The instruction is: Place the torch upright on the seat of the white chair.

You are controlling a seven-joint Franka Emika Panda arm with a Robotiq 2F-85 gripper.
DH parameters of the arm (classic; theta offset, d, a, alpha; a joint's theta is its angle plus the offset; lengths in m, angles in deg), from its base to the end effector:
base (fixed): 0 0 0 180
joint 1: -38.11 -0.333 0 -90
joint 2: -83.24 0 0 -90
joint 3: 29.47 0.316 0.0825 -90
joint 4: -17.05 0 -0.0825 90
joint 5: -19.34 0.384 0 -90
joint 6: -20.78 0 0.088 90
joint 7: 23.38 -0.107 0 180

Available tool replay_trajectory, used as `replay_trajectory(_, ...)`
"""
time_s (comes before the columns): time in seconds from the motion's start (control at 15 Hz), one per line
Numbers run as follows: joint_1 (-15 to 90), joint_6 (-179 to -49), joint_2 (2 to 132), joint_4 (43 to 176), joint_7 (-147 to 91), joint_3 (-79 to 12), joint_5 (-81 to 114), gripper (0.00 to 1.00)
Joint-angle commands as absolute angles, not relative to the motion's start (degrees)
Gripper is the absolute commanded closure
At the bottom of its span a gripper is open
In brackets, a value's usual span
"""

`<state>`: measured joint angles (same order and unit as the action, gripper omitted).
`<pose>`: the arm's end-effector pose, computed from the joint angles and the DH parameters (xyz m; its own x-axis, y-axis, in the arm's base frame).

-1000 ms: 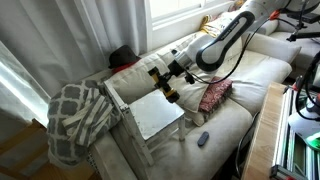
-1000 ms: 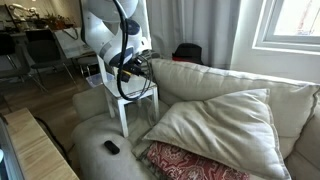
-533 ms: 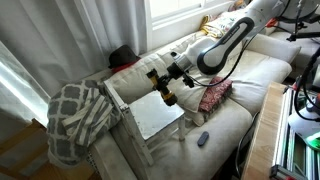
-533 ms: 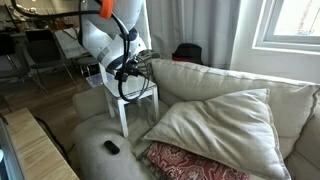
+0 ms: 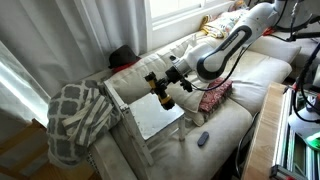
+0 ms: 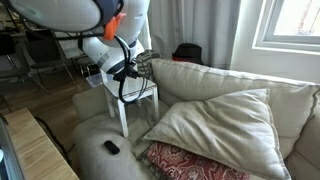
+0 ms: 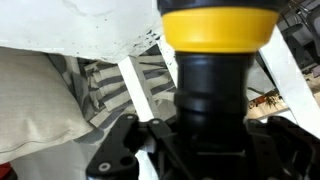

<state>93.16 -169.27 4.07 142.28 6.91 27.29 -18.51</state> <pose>0.5442 0.1085 0.1152 0.6095 0.1332 0.7815 0.6593 -0.6326 -0.4064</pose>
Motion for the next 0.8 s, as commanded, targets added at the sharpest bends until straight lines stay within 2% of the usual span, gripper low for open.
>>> replay_trajectory(0.0, 95.07, -170.19, -6.85, 139.44, 11.69, 29.52, -26.58, 0.98)
replay_trajectory(0.07, 95.29, -169.87, -8.68, 138.91, 14.2, 29.79, -27.13, 0.98)
replay_trajectory(0.13, 93.5, -175.31, -2.03, 143.98, 10.01, 29.06, -27.69, 0.98)
replay_trajectory(0.33, 92.42, -180.9, -3.0, 144.35, 9.04, 28.46, -35.48, 0.98)
replay_trajectory(0.73, 88.56, -184.67, -2.63, 138.35, 2.73, 21.81, -49.65, 0.98)
